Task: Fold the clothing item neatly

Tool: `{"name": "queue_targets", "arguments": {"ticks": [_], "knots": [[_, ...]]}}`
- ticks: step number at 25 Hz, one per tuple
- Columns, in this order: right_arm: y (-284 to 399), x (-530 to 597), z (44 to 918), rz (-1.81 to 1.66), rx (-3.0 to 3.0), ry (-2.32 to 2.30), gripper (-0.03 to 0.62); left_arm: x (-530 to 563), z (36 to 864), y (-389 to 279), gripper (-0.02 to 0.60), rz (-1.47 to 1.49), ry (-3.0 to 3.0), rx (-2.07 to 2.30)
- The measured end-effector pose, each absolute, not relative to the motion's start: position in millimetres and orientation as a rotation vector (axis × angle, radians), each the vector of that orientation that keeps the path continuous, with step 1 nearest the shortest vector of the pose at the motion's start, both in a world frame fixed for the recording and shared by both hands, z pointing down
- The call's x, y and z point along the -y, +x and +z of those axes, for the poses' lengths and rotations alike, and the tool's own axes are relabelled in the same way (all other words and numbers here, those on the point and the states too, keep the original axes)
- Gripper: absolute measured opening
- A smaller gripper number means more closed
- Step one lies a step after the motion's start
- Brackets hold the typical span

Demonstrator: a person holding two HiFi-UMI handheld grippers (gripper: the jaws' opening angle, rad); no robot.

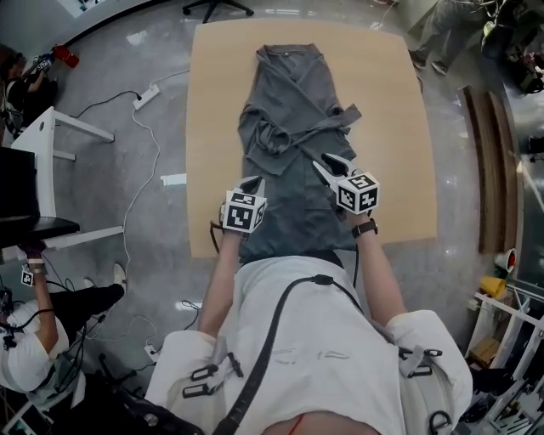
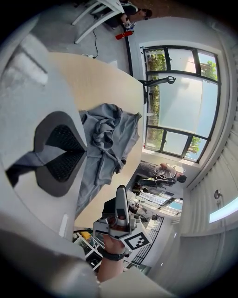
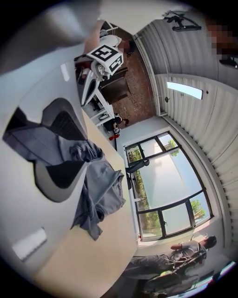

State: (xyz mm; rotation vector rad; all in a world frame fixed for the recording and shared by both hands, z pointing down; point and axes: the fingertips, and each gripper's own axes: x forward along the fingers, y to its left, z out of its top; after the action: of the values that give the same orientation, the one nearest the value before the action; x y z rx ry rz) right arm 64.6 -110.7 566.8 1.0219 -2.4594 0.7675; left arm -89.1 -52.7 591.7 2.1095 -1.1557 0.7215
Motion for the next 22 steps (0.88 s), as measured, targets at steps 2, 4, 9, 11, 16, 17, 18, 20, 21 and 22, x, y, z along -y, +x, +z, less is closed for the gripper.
{"name": "queue_targets", "arguments": {"ticks": [2,4,9,11,16,17,18,20,21,22], "knots": [[67,80,567,0.743,2.444,1.052,0.093,36,592,-89,0.002,0.73,2.127,1.129],[64,53,570,0.713,2.427,1.077,0.047,19,594,-90,0.002,0.74,2.143,1.097],[58,-5,584,0.767,2.394,1.122,0.018,-24,609,-91,0.002,0.79,2.153,1.02],[61,-24,591,0.775,2.375,1.122,0.012,-40,618,-91,0.002,0.82,2.146,1.005],[77,-68,610,0.758,2.372,1.027,-0.002,-78,653,-99,0.002,0.924,2.112,1.052],[83,-76,615,0.759,2.362,1.016,-0.002,-86,661,-103,0.002,0.947,2.093,1.08],[92,-84,621,0.768,2.344,1.019,-0.002,-94,669,-109,0.003,0.965,2.064,1.109],[114,-101,633,0.794,2.29,1.059,-0.002,-117,677,-119,0.024,0.98,1.979,1.152],[128,-109,638,0.808,2.258,1.092,-0.002,-129,678,-124,0.059,0.979,1.933,1.171],[143,-118,642,0.828,2.228,1.129,-0.002,-141,679,-129,0.071,0.975,1.89,1.194]]}}
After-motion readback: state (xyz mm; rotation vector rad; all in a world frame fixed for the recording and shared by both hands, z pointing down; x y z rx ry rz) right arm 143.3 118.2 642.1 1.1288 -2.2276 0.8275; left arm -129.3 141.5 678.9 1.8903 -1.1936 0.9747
